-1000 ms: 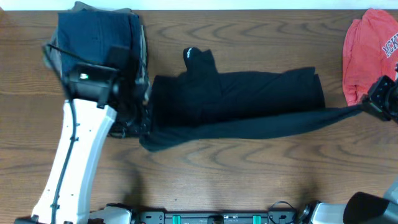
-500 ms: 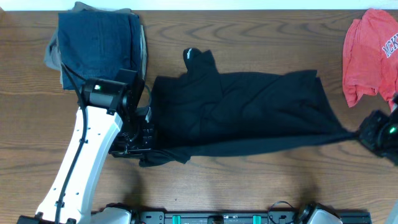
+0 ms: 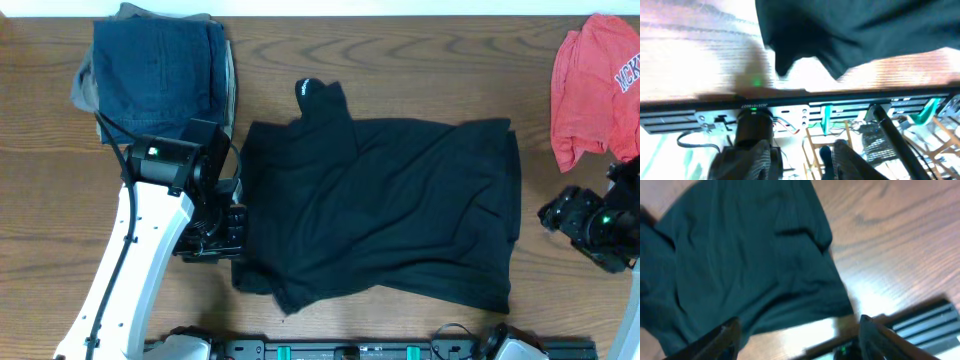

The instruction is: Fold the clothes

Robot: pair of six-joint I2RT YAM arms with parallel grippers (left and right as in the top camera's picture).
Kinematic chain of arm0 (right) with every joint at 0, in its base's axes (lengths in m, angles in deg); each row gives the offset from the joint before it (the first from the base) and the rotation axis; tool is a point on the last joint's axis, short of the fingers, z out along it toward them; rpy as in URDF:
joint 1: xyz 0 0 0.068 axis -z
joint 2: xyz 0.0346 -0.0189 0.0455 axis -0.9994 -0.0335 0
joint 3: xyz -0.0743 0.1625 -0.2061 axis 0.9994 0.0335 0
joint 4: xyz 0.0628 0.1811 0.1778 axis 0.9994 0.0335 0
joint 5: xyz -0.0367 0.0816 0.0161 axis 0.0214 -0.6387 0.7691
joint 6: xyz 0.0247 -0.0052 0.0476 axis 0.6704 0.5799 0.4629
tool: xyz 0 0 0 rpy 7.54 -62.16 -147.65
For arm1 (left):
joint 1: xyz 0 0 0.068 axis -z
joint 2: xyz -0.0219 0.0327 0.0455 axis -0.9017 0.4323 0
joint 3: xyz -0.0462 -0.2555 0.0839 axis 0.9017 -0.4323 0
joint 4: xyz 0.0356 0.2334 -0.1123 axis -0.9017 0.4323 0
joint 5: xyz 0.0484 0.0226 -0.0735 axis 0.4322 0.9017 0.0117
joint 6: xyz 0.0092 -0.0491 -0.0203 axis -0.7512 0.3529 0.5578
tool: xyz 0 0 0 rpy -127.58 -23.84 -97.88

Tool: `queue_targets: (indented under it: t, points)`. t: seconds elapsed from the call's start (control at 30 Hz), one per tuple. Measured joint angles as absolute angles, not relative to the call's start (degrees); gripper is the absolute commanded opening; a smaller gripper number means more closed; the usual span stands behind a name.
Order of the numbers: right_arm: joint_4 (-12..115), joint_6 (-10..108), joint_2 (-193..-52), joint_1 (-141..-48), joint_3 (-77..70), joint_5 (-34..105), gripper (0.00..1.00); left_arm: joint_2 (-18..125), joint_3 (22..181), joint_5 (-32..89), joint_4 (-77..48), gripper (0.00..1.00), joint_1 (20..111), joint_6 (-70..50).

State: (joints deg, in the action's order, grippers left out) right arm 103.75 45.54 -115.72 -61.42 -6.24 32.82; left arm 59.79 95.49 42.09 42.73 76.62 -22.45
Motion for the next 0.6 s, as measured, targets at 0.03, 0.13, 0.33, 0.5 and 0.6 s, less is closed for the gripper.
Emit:
queue_targets:
  t: [0.03,0.13,0.33,0.5,0.6]
  points:
    - [103.0,45.5,-115.7,-61.4,-6.2,32.8,0.77,59.7,95.5,42.0,41.7,0.73,76.6,-22.5]
    - [101.4,45.5,-115.7,-61.4,-6.2,32.5,0.78,59.7,95.4,41.8,36.1,0.72,76.6,-22.2]
    - [99.1,45.3,-115.9,-61.4,-6.2,31.6,0.53,59.9,95.2,41.6,22.1,0.26,76.6,-21.9]
    - [98.5,45.4,-118.8,-61.4,-6.1,29.4,0.06,62.8,95.1,41.4,14.3,0.11,76.6,-22.1]
    - [97.3,45.8,-121.2,-61.5,-5.5,28.4,0.01,66.5,95.1,41.4,11.2,0.08,76.6,-22.2]
